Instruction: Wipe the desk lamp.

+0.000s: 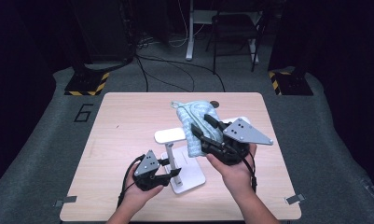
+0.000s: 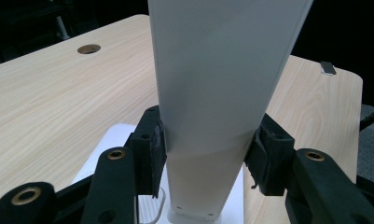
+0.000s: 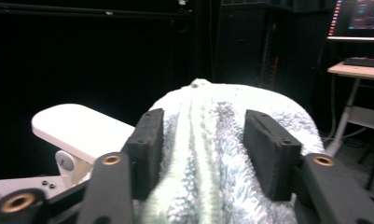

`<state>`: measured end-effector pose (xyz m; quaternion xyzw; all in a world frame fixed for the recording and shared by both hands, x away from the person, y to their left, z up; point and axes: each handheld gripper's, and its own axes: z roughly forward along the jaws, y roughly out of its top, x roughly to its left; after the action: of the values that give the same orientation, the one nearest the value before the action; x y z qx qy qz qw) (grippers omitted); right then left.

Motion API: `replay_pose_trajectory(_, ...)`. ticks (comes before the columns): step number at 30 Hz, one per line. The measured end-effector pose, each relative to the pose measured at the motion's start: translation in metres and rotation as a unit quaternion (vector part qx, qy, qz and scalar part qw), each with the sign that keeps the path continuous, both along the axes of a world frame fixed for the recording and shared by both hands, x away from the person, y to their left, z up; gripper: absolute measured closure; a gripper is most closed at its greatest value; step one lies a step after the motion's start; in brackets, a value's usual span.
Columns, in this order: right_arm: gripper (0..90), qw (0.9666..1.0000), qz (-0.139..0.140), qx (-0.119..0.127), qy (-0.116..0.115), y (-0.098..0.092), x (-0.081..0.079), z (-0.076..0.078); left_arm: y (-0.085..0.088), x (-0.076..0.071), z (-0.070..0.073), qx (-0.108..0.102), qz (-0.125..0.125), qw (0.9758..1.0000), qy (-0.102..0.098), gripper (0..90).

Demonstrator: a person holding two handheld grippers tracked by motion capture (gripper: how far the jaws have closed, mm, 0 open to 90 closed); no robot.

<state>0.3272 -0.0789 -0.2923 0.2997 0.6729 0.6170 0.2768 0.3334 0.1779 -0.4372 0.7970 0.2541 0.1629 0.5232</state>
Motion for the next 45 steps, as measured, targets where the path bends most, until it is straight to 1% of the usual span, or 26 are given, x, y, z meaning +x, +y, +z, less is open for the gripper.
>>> replay_pose_trajectory(4, 35.9, 0.9995, -0.024, -0.018, -0.013, -0.002, -0.004, 0.0, 0.0, 0.0, 0.0, -0.003, 0.0, 1.0, 0.002, 52.6)
replay_pose_trajectory(5, 35.9, 0.9995, -0.024, -0.018, -0.013, -0.002, -0.004, 0.0, 0.0, 0.0, 0.0, -0.003, 0.0, 1.0, 0.002, 52.6)
replay_pose_trajectory(6, 33.6, 0.9992, -0.032, -0.02, -0.014, -0.003, -0.005, 0.0, 0.0, 0.0, 0.0, -0.003, 0.0, 1.0, 0.002, 52.6)
replay_pose_trajectory(7, 30.6, 0.999, -0.041, -0.015, -0.008, -0.005, -0.006, -0.001, 0.0, 0.0, 0.0, -0.003, 0.0, 1.0, 0.002, 52.6)
replay_pose_trajectory(10, 30.1, 0.999, -0.041, -0.016, -0.005, -0.006, -0.005, -0.001, 0.0, 0.0, 0.0, 0.0, 0.0, 1.0, 0.0, 52.6)
replay_pose_trajectory(14, 30.1, 0.9991, -0.039, -0.007, 0.014, -0.008, -0.003, -0.002, 0.0, 0.0, 0.0, 0.0, 0.001, 1.0, 0.001, 52.6)
replay_pose_trajectory(15, 32.7, 0.9992, -0.033, -0.001, 0.021, -0.008, -0.002, -0.002, 0.0, 0.0, 0.0, 0.0, -0.001, 1.0, 0.003, 52.6)
replay_pose_trajectory(16, 37.4, 0.9995, -0.019, 0.006, 0.025, -0.008, 0.0, -0.002, 0.0, 0.0, 0.0, -0.001, -0.001, 1.0, 0.003, 52.6)
replay_pose_trajectory(17, 40.4, 0.9995, -0.018, 0.007, 0.027, -0.008, -0.001, -0.002, 0.0, 0.0, 0.0, 0.0, 0.0, 1.0, 0.003, 52.6)
replay_pose_trajectory(20, 54.0, 0.9997, -0.011, -0.002, 0.022, -0.005, -0.003, 0.0, 0.001, 0.0, 0.001, 0.002, -0.003, 1.0, 0.006, 52.6)
replay_pose_trajectory(21, 54.0, 0.9997, -0.011, -0.002, 0.022, -0.005, -0.003, 0.0, 0.001, 0.0, 0.001, 0.002, -0.003, 1.0, 0.006, 52.6)
replay_pose_trajectory(22, 58.8, 0.9998, -0.007, -0.008, 0.018, 0.0, -0.004, 0.003, 0.001, 0.0, 0.001, 0.0, -0.002, 1.0, 0.01, 52.7)
replay_pose_trajectory(23, 59.9, 0.9998, -0.005, -0.011, 0.017, 0.002, -0.004, 0.004, 0.001, 0.0, 0.0, 0.001, -0.002, 1.0, 0.007, 52.6)
replay_pose_trajectory(24, 59.9, 0.9998, -0.005, -0.011, 0.017, 0.002, -0.004, 0.004, 0.001, 0.0, 0.0, 0.001, -0.002, 1.0, 0.007, 52.6)
replay_pose_trajectory(25, 60.7, 0.9998, 0.0, -0.012, 0.015, 0.005, -0.003, 0.005, 0.0, 0.0, 0.0, -0.002, 0.002, 1.0, 0.001, 52.6)
replay_pose_trajectory(26, 61.2, 0.9998, 0.004, -0.011, 0.016, 0.008, -0.002, 0.006, 0.0, 0.0, 0.0, -0.003, 0.002, 1.0, 0.001, 52.6)
replay_pose_trajectory(27, 61.9, 0.9997, 0.015, -0.01, 0.019, 0.014, 0.0, 0.009, 0.0, 0.001, 0.0, 0.001, -0.002, 1.0, 0.003, 52.6)
replay_pose_trajectory(31, 62.3, 0.9991, 0.035, -0.016, 0.017, 0.031, 0.0, 0.014, -0.001, 0.0, -0.001, -0.003, 0.002, 1.0, 0.0, 52.6)
replay_pose_trajectory(32, 62.3, 0.9991, 0.035, -0.016, 0.017, 0.031, 0.0, 0.014, -0.002, 0.0, -0.001, -0.013, 0.005, 0.9999, 0.003, 52.6)
replay_pose_trajectory(33, 62.2, 0.9989, 0.04, -0.014, 0.019, 0.035, -0.001, 0.014, -0.001, 0.0, -0.001, -0.01, 0.002, 0.9999, 0.006, 52.6)
replay_pose_trajectory(34, 62.2, 0.9986, 0.047, -0.014, 0.019, 0.04, -0.001, 0.016, -0.001, 0.0, -0.001, -0.01, 0.002, 0.9999, 0.004, 52.6)
replay_pose_trajectory(36, 62.1, 0.9977, 0.065, -0.014, 0.011, 0.049, -0.001, 0.018, -0.002, 0.0, -0.001, -0.011, 0.006, 0.9999, 0.001, 52.5)
replay_pose_trajectory(37, 62.1, 0.9973, 0.071, -0.014, 0.011, 0.053, -0.002, 0.019, -0.001, 0.0, 0.0, -0.006, 0.001, 1.0, 0.005, 52.6)
replay_pose_trajectory(39, 62.1, 0.9966, 0.081, -0.017, 0.006, 0.062, -0.003, 0.021, -0.002, 0.0, -0.001, -0.013, 0.008, 0.9999, 0.003, 52.6)
replay_pose_trajectory(42, 62.2, 0.9959, 0.087, -0.026, -0.002, 0.071, -0.005, 0.022, -0.001, 0.0, 0.0, -0.009, 0.006, 0.9999, 0.008, 52.6)
replay_pose_trajectory(45, 62.2, 0.9957, 0.076, -0.047, -0.024, 0.07, -0.008, 0.021, -0.002, 0.0, -0.001, -0.013, 0.008, 0.9999, 0.003, 52.7)
